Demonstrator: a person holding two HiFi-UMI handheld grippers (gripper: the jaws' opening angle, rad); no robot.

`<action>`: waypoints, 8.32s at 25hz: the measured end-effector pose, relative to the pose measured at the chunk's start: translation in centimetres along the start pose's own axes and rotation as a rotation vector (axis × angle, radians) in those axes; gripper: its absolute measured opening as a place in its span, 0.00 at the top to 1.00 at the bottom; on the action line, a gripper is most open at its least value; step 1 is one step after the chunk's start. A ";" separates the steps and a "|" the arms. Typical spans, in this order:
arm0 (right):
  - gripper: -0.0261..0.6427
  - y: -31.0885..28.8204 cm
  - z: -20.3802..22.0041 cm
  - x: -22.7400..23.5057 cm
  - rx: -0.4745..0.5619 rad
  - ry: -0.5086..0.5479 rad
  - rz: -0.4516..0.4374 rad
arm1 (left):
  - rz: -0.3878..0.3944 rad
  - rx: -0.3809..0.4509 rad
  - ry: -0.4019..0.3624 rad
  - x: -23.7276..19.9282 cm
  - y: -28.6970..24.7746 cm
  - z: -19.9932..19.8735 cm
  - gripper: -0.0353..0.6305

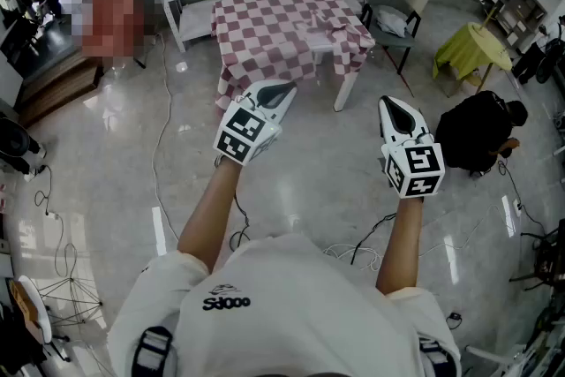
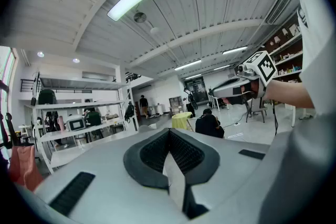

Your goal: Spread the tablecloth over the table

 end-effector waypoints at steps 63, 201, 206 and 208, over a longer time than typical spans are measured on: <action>0.93 -30.9 10.8 22.6 -0.106 -0.053 0.007 | 0.019 -0.061 0.057 -23.9 -33.5 9.4 0.91; 0.92 -39.0 63.8 38.3 -0.668 -0.117 -0.614 | -0.362 -0.412 1.057 -3.1 -56.8 47.7 0.90; 0.92 -39.4 67.7 38.9 -0.692 -0.090 -0.572 | -0.383 -0.437 1.077 -2.3 -57.5 52.0 0.90; 0.92 -39.9 69.3 39.1 -0.695 -0.068 -0.553 | -0.389 -0.455 1.060 -2.2 -58.1 53.7 0.90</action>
Point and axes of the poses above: the fingertips, and each gripper's own axes: y backward along the fingers, x to its right, z out of its underside, the point moved 4 cm from there along y, backward along the fingers, and after that the axes turned 5 degrees about x, right-handed, at the moved point
